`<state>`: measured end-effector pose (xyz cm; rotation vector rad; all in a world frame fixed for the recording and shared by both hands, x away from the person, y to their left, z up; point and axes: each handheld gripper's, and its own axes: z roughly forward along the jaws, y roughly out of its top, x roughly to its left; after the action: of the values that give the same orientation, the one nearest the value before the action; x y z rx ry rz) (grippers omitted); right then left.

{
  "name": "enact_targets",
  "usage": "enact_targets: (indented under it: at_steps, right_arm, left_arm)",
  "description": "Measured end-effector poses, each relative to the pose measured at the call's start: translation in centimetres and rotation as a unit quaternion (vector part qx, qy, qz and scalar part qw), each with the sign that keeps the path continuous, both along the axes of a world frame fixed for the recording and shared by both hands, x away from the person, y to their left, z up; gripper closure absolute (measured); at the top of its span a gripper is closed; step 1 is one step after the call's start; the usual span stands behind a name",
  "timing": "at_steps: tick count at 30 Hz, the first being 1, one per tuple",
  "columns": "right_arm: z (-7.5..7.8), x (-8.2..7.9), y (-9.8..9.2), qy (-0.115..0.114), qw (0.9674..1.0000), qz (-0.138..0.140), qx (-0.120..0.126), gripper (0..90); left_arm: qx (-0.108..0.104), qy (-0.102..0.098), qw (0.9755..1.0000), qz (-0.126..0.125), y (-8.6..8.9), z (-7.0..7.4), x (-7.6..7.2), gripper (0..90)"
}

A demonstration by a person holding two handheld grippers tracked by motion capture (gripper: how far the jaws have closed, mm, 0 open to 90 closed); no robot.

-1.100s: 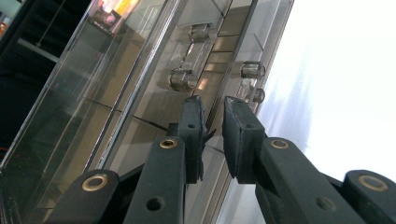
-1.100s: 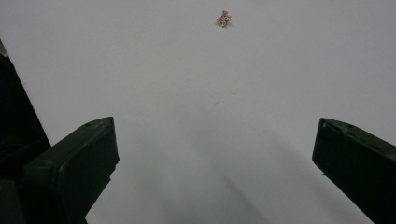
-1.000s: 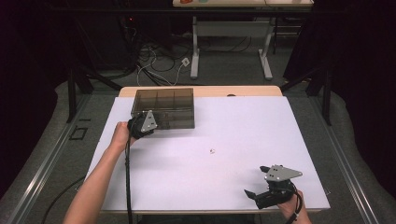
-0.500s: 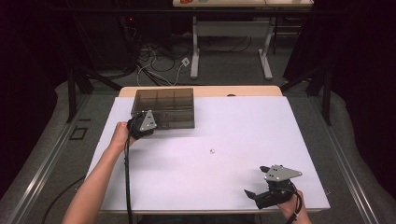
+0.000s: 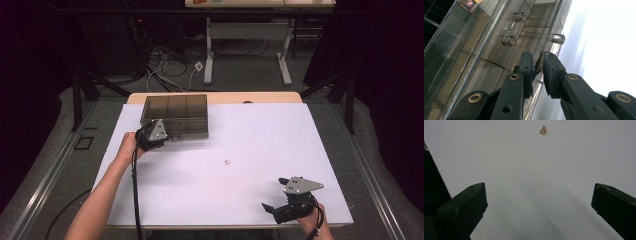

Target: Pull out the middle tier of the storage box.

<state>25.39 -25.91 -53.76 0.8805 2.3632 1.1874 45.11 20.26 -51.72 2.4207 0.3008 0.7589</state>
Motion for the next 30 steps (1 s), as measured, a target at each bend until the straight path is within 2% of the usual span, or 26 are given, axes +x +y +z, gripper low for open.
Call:
enact_targets:
  at_steps: [8, 11, 14, 15, 18, 30]
  right_arm:
    - [-0.1, 0.1, 0.0, -0.003, 1.0000, 0.000, 0.003, 0.0]
    - [0.0, 0.0, 0.0, 0.001, 1.0000, 0.001, -0.004, 0.0]
    - [0.0, 0.1, -0.1, 0.004, 1.0000, 0.000, -0.005, 0.0]
    - [-0.1, 0.0, 0.0, -0.003, 1.0000, -0.008, -0.002, 0.0]
    - [0.0, 0.1, 0.0, 0.005, 1.0000, -0.001, -0.005, 0.0]
    - [-0.1, 0.1, 0.0, 0.005, 1.0000, -0.004, -0.005, 0.0]
  left_arm:
    - [0.002, 0.001, 1.0000, -0.002, -0.1, 0.0, -0.5, 78.0]
    - [0.004, 0.004, 1.0000, -0.003, -0.1, 0.1, -0.6, 78.1]
    - [0.002, 0.006, 1.0000, -0.003, -0.1, 0.0, -0.7, 78.3]
    - [0.001, 0.007, 1.0000, -0.002, -0.1, 0.0, -0.7, 78.3]
    - [-0.002, 0.011, 0.9999, 0.000, -0.2, 0.0, -0.9, 78.4]
    - [-0.010, 0.020, 0.9997, -0.004, -0.1, 0.0, -1.4, 78.8]
